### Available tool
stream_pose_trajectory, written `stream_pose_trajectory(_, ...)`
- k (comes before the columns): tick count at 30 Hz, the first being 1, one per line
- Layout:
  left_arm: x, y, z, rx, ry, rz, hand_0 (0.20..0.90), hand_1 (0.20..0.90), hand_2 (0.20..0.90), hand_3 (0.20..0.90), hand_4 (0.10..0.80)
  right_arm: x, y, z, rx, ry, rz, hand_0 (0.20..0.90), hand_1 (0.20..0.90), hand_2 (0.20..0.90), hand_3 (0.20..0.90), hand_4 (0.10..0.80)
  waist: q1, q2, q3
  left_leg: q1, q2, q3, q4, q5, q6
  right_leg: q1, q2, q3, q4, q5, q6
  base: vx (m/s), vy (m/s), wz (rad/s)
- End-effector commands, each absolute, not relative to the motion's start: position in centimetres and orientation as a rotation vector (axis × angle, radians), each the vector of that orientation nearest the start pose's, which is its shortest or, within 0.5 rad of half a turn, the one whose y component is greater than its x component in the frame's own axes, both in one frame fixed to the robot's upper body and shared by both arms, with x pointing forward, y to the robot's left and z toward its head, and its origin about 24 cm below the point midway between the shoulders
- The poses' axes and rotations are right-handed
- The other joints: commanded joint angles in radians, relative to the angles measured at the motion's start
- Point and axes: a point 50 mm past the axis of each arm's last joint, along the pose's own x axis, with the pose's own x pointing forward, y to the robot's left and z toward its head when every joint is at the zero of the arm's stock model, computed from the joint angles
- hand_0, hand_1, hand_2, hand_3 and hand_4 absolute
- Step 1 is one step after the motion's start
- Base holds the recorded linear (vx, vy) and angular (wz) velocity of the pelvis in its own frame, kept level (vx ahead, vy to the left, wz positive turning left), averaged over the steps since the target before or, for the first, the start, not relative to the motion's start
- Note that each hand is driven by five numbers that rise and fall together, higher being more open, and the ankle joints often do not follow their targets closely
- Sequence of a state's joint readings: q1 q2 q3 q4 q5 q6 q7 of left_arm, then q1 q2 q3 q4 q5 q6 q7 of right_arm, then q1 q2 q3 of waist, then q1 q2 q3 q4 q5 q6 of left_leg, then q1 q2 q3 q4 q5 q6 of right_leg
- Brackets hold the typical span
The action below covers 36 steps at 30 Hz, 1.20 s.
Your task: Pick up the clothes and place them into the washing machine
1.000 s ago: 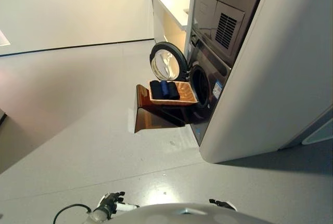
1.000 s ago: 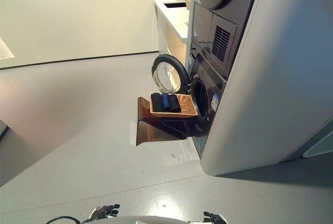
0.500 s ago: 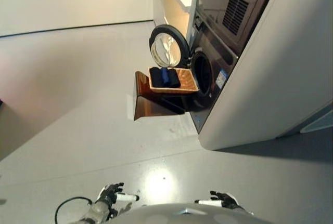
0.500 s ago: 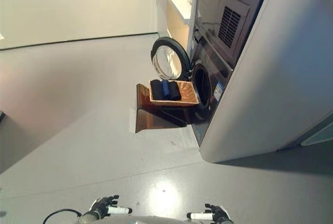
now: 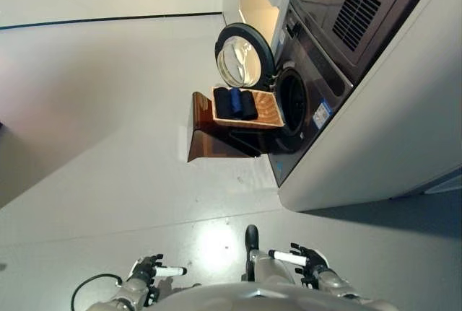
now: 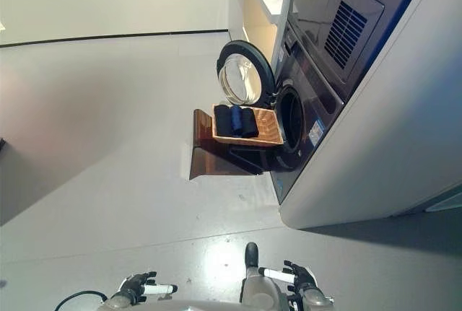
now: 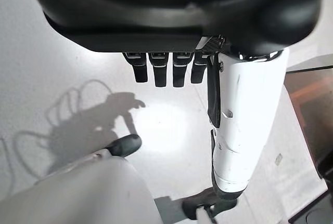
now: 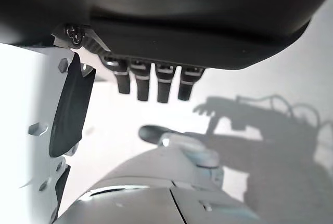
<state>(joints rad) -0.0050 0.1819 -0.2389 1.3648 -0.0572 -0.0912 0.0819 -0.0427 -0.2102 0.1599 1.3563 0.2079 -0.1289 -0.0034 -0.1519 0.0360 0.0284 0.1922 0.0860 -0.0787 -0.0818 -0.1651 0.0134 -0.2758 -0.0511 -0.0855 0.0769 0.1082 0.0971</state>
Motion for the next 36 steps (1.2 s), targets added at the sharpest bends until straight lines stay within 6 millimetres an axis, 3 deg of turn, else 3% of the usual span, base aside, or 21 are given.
stream_pose_trajectory(1,11.4,21.3,-16.0,0.299,1.099,0.057,0.9,0.9,0.9,0.9,0.8,5.5,-24.8,-16.5,-0.226,1.302,-0.172,0.9,0.9,0.9,0.9,0.8,-0.025,-0.001,0.003,0.148,-0.017,-0.01,0.175,0.036,-0.052,-0.061,0.047,0.062,-0.029,0.08,0.003,0.262,-0.183,0.79)
stream_pose_trajectory(2,11.4,21.3,-16.0,0.299,1.099,0.057,0.9,0.9,0.9,0.9,0.8,5.5,-24.9,-16.5,-0.226,1.302,-0.172,0.9,0.9,0.9,0.9,0.8,-0.025,-0.001,0.003,0.148,-0.017,-0.01,0.175,0.036,-0.052,-0.061,0.048,0.062,-0.029,0.08,0.003,0.34,-0.279,0.64)
stream_pose_trajectory(3,11.9,20.8,-15.9,0.278,1.08,0.047,0.9,0.9,0.9,0.9,0.8,6.0,-24.9,-16.4,-0.231,1.283,-0.164,0.9,0.9,0.9,0.9,0.8,-0.021,-0.003,0.001,0.069,0.005,0.005,0.348,0.181,-0.082,-0.011,0.074,0.055,-0.027,0.052,-0.031,0.363,-0.319,0.12)
stream_pose_trajectory(4,12.6,20.6,-15.6,0.273,1.052,0.036,0.9,0.9,0.9,0.9,0.8,6.6,-24.9,-16.3,-0.229,1.26,-0.163,0.9,0.9,0.9,0.9,0.8,-0.011,-0.007,0.007,0.012,0.012,0.002,0.482,0.232,-0.084,0.019,0.089,0.055,-0.023,0.021,-0.059,0.495,-0.43,0.05)
stream_pose_trajectory(5,13.1,20.7,-15.4,0.285,1.035,0.026,0.9,0.9,0.9,0.9,0.8,7.4,-25.0,-16.1,-0.231,1.234,-0.16,0.9,0.9,0.9,0.9,0.8,-0.001,-0.022,0.019,-0.042,-0.011,-0.016,0.598,0.267,-0.075,0.054,0.094,0.066,-0.024,0.0,-0.079,0.381,-0.33,-0.08)
stream_pose_trajectory(7,13.6,21.0,-15.2,0.286,1.021,0.049,0.9,0.9,0.9,0.9,0.8,8.7,-25.1,-15.8,-0.244,1.192,-0.148,0.9,0.9,0.9,0.9,0.8,0.033,-0.052,0.052,-0.149,-0.047,-0.014,0.777,0.274,-0.062,0.122,0.087,0.088,-0.031,-0.023,-0.098,0.347,-0.283,-0.31)
stream_pose_trajectory(9,13.7,21.3,-15.1,0.281,1.016,0.074,0.9,0.9,0.9,0.9,0.8,9.6,-25.1,-15.6,-0.25,1.167,-0.144,0.9,0.9,0.9,0.9,0.8,0.047,-0.065,0.063,-0.179,-0.031,0.014,0.791,0.255,-0.043,0.146,0.09,0.097,-0.029,-0.039,-0.102,0.295,-0.171,-0.49)
stream_pose_trajectory(10,13.3,21.8,-15.2,0.274,1.022,0.105,0.9,0.9,0.9,0.9,0.8,10.3,-25.0,-15.4,-0.25,1.139,-0.152,0.9,0.9,0.9,0.9,0.8,0.089,-0.089,0.081,-0.302,-0.033,0.057,0.776,0.206,-0.023,0.195,0.088,0.123,-0.027,-0.07,-0.114,0.219,-0.08,-0.31)
stream_pose_trajectory(11,13.3,21.8,-15.2,0.274,1.022,0.106,0.9,0.9,0.9,0.9,0.8,10.3,-25.0,-15.4,-0.25,1.139,-0.152,0.9,0.9,0.9,0.9,0.8,0.088,-0.089,0.08,-0.302,-0.033,0.057,0.775,0.206,-0.023,0.194,0.088,0.123,-0.027,-0.07,-0.114,0.501,-0.108,-0.28)
stream_pose_trajectory(12,12.6,22.3,-15.3,0.266,1.033,0.147,0.9,0.9,0.9,0.9,0.8,11.1,-25.0,-15.2,-0.245,1.107,-0.16,0.9,0.9,0.9,0.9,0.8,0.128,-0.097,0.091,-0.424,-0.059,0.083,0.681,0.17,-0.012,0.262,0.099,0.158,-0.042,-0.096,-0.106,0.413,-0.015,-0.23)
stream_pose_trajectory(14,11.8,22.6,-15.5,0.253,1.056,0.182,0.9,0.9,0.9,0.9,0.8,11.1,-24.9,-15.2,-0.238,1.1,-0.166,0.9,0.9,0.9,0.9,0.8,0.146,-0.093,0.082,-0.452,-0.037,0.088,0.46,0.203,-0.027,0.307,0.104,0.178,-0.061,-0.126,-0.096,0.551,0.044,-0.38)
stream_pose_trajectory(16,10.9,22.9,-15.7,0.216,1.077,0.223,0.9,0.9,0.9,0.9,0.8,11.0,-24.9,-15.2,-0.225,1.093,-0.181,0.9,0.9,0.9,0.9,0.8,0.171,-0.067,0.078,-0.435,-0.018,0.066,0.165,0.284,-0.05,0.377,0.124,0.201,-0.092,-0.154,-0.086,0.541,0.089,-0.55)
stream_pose_trajectory(18,10.0,22.8,-16.0,0.199,1.113,0.237,0.9,0.9,0.9,0.9,0.8,10.8,-25.1,-15.2,-0.201,1.1,-0.208,0.9,0.9,0.9,0.9,0.8,0.189,-0.051,0.068,-0.455,-0.031,0.052,0.011,0.319,-0.061,0.431,0.13,0.23,-0.116,-0.188,-0.085,0.497,0.092,-0.73)
stream_pose_trajectory(24,7.3,23.7,-16.4,0.201,1.195,0.25,0.9,0.9,0.9,0.9,0.8,11.1,-25.3,-15.1,-0.149,1.094,-0.225,0.9,0.9,0.9,0.9,0.8,0.227,-0.049,0.009,-0.445,-0.051,0.042,0.033,0.371,-0.059,0.525,0.077,0.28,-0.096,-0.252,-0.06,0.451,0.162,-0.9)
stream_pose_trajectory(26,7.0,24.6,-16.2,0.266,1.215,0.214,0.9,0.9,0.9,0.9,0.8,11.3,-25.4,-15.1,-0.106,1.086,-0.251,0.9,0.9,0.9,0.9,0.8,0.243,-0.08,-0.016,-0.424,-0.082,0.069,0.089,0.311,-0.022,0.478,0.022,0.257,0.093,-0.169,0.001,0.416,0.155,-0.36)
stream_pose_trajectory(28,8.0,25.5,-15.8,0.285,1.186,0.22,0.9,0.9,0.9,0.9,0.8,12.6,-25.4,-14.6,-0.107,1.046,-0.229,0.9,0.9,0.9,0.9,0.8,0.232,-0.065,0.006,-0.399,-0.084,0.072,0.111,0.274,0.004,0.372,0.043,0.256,0.319,-0.042,0.039,0.26,0.133,-0.08)
stream_pose_trajectory(30,9.5,26.0,-15.3,0.304,1.137,0.222,0.9,0.9,0.9,0.9,0.8,14.2,-25.1,-14.1,-0.127,1.003,-0.193,0.9,0.9,0.9,0.9,0.8,0.213,-0.041,0.044,-0.367,-0.077,0.062,0.131,0.249,0.019,0.263,0.079,0.2,0.489,-0.022,0.053,0.156,0.148,-0.09)
stream_pose_trajectory(32,10.1,26.3,-15.1,0.317,1.121,0.227,0.9,0.9,0.9,0.9,0.8,15.2,-24.8,-13.8,-0.14,0.978,-0.182,0.9,0.9,0.9,0.9,0.8,0.211,-0.019,0.065,-0.33,-0.074,0.069,0.127,0.233,0.026,0.173,0.02,0.052,0.491,-0.078,0.023,0.183,0.121,0.08)
stream_pose_trajectory(34,10.4,25.8,-15.1,0.311,1.112,0.217,0.9,0.9,0.9,0.9,0.8,16.2,-24.8,-13.5,-0.189,0.97,-0.16,0.9,0.9,0.9,0.9,0.8,0.224,-0.008,0.064,-0.277,-0.069,0.076,0.118,0.196,0.003,0.167,-0.074,-0.153,0.268,-0.17,-0.012,0.266,-0.028,-0.01)
stream_pose_trajectory(35,10.6,25.6,-15.2,0.318,1.108,0.202,0.9,0.9,0.9,0.9,0.8,16.3,-24.8,-13.5,-0.203,0.976,-0.159,0.9,0.9,0.9,0.9,0.8,0.239,-0.031,0.055,-0.265,-0.088,0.089,0.117,0.177,-0.007,0.187,-0.102,-0.21,0.112,-0.145,-0.013,0.264,-0.104,-0.15)
stream_pose_trajectory(36,11.0,25.2,-15.2,0.321,1.1,0.182,0.9,0.9,0.9,0.9,0.8,16.5,-24.8,-13.4,-0.214,0.972,-0.154,0.9,0.9,0.9,0.9,0.8,0.224,-0.027,0.067,-0.256,-0.088,0.072,0.143,0.16,0.001,0.192,-0.099,-0.116,0.136,-0.133,-0.002,0.25,-0.104,-0.19)
